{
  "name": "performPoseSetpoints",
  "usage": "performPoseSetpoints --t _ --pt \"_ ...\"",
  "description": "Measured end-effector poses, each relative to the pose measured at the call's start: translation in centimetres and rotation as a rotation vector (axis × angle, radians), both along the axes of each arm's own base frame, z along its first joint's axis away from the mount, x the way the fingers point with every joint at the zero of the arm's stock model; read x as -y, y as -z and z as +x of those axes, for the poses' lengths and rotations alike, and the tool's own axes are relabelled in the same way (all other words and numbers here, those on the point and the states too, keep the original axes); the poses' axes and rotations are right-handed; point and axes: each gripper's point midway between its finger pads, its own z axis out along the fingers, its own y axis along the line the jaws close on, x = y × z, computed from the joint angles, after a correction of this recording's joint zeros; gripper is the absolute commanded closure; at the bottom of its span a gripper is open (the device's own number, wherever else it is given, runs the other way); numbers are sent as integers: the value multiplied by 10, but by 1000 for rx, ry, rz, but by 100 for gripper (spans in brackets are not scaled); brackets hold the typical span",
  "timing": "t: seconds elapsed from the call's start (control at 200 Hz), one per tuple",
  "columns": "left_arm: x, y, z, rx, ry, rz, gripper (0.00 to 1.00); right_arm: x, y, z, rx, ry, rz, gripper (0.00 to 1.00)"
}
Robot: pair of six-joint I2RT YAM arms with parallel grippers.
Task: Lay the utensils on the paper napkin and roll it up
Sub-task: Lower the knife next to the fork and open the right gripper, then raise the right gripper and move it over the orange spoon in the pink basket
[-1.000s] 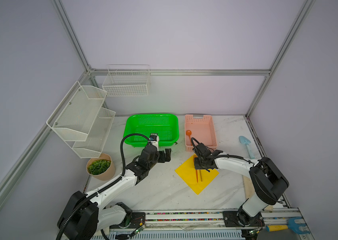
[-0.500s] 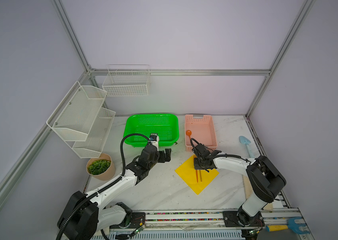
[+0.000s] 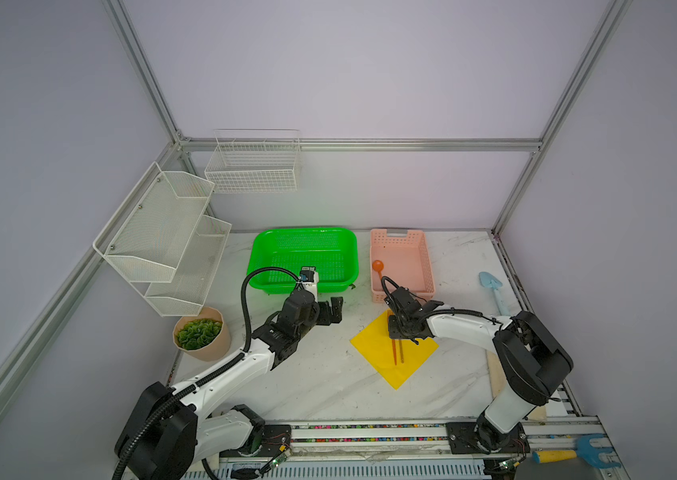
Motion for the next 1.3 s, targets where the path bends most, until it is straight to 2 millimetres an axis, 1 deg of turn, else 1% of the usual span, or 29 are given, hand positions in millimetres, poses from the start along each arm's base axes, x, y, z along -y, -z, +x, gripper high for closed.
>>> performPoseSetpoints --t 0.16,0.3,0.37,0.405,0.46,0.5,0.55,0.575,0.585,0.6,0.645,0.7,0.74,0.77,0.805,0.85,0.905,0.945,0.985,1.065,1.145,1.19,1.3 --pt "0 0 0 1 0 0 0 0 0 0 -1 5 0 74" --pt "0 -1 0 3 0 -2 0 3 -1 -3 -9 6 -9 70" --pt "0 -1 0 3 0 -2 0 5 -8 -5 -12 7 -12 68" --pt "0 -1 0 3 0 -2 0 5 -16 -5 -4 6 -7 68" --pt "0 -1 0 3 0 -1 0 2 -36 -2 22 3 14 67" --pt "0 -1 0 3 0 -1 0 -3 -57 4 59 0 42 66" --pt "0 -1 0 3 0 -1 0 -10 -92 14 124 -2 87 63" --pt "0 -1 0 3 0 -1 0 -15 -113 21 168 -4 114 62" --pt "0 -1 0 3 0 -1 0 -16 -119 23 179 -5 120 61" --pt "0 -1 0 3 0 -1 0 -19 -133 28 209 -6 136 61" --pt "0 -1 0 3 0 -1 0 -26 -166 40 282 -12 166 60" --pt "0 -1 0 3 0 -1 0 -31 -200 57 353 -12 191 60" --pt "0 -1 0 3 0 -1 0 -37 -217 70 389 -16 199 60" --pt "0 -1 0 3 1 -1 0 -39 -226 81 409 -16 198 60" --pt "0 -1 0 3 1 -1 0 -42 -230 94 423 -16 193 60" --pt "0 -1 0 4 0 -2 0 -43 -226 110 421 -17 177 61" --pt "0 -3 0 9 -1 -4 0 -42 -212 131 396 -17 151 61" --pt "-1 -6 0 16 -3 -7 0 -39 -197 145 370 -14 132 62" --pt "-2 -10 -1 26 -6 -11 0 -37 -178 157 335 -14 105 62" --pt "-3 -17 -1 44 -10 -19 0 -31 -144 175 269 -13 63 63" --pt "-5 -20 -2 55 -16 -21 0 -28 -115 182 209 -19 27 63" --pt "-5 -21 -1 56 -19 -20 0 -30 -101 183 176 -34 18 64" --pt "-6 -20 -1 55 -19 -19 0 -38 -79 183 129 -61 3 64"
